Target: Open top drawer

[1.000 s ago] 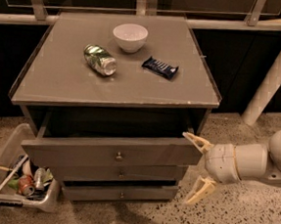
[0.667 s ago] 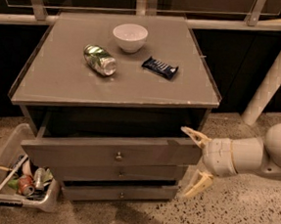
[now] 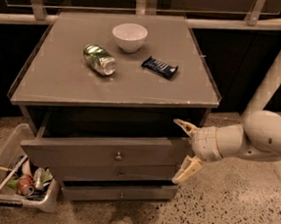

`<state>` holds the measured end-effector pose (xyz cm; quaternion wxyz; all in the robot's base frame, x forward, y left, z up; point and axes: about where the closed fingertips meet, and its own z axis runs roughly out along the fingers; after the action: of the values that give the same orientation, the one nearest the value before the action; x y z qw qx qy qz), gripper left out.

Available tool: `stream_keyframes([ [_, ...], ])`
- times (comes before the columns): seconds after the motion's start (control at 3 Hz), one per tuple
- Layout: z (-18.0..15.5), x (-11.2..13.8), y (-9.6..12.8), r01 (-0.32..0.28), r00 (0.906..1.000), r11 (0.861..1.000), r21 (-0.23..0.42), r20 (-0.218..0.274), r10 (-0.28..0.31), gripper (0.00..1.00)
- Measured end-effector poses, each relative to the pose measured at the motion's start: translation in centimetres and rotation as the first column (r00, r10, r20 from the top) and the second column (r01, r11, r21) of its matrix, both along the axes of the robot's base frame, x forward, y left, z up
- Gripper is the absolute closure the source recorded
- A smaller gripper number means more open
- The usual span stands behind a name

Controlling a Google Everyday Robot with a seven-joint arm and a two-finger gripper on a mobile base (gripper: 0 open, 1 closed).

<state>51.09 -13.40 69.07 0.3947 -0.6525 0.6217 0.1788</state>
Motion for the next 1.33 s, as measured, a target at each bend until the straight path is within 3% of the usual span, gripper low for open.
stream_keyframes([
  [0.67,-4.7,2.9,-0.2,0.028,0.9967,1.0,-0.014,-0.076,-0.029,0.0],
  [1.0,-4.8,2.9,-0.2,0.027,0.9965,1.0,-0.014,-0.079,-0.028,0.05],
  [1.33,-4.8,2.9,-0.2,0.027,0.9965,1.0,-0.014,-0.079,-0.028,0.24],
])
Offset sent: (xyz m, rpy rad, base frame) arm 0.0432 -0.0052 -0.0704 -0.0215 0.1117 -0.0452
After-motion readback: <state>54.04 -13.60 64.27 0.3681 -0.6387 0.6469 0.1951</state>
